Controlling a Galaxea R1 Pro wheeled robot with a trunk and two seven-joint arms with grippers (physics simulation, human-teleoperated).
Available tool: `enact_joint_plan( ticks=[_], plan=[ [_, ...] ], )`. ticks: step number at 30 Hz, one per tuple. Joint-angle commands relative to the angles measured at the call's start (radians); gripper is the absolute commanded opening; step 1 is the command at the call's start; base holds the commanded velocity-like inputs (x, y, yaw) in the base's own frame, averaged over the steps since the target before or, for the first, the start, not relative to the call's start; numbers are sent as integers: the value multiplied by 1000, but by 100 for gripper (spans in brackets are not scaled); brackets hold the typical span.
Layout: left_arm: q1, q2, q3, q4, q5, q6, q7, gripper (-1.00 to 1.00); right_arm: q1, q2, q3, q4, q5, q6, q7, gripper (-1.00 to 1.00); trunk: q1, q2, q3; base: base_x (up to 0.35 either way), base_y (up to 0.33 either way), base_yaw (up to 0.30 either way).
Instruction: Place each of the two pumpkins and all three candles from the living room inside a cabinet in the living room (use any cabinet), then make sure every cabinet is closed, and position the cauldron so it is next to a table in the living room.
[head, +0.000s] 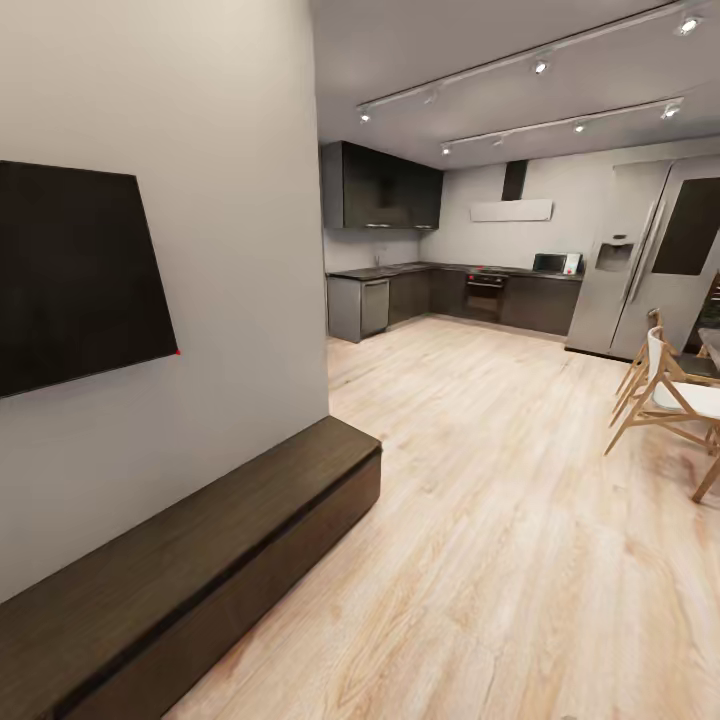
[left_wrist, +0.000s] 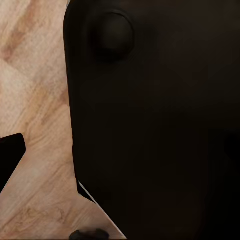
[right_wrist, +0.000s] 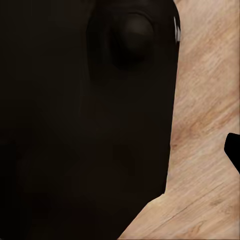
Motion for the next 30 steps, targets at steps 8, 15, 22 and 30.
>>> enact_joint_plan(
  ticks=[8, 15, 22, 30],
  plan=[
    [-2, -2, 4, -5, 3, -6, 2, 100, -1, -1, -1, -9, 7, -3, 3, 100, 0, -1, -1, 0, 0, 0],
    [-3, -40, 2, -9, 2, -25, 3, 100, -10, -1, -1, -11, 8, -4, 2, 100, 0, -1, -1, 0, 0, 0],
    [-3, -41, 3, -9, 3, -25, 4, 100, -11, -2, -1, -12, 8, -9, 2, 100, 0, -1, -1, 0, 0, 0],
    [-3, -41, 6, -10, 16, -25, 6, 100, -11, -2, -1, -12, 7, -28, 1, 100, -8, 13, 6, 0, 0, 0]
  ],
)
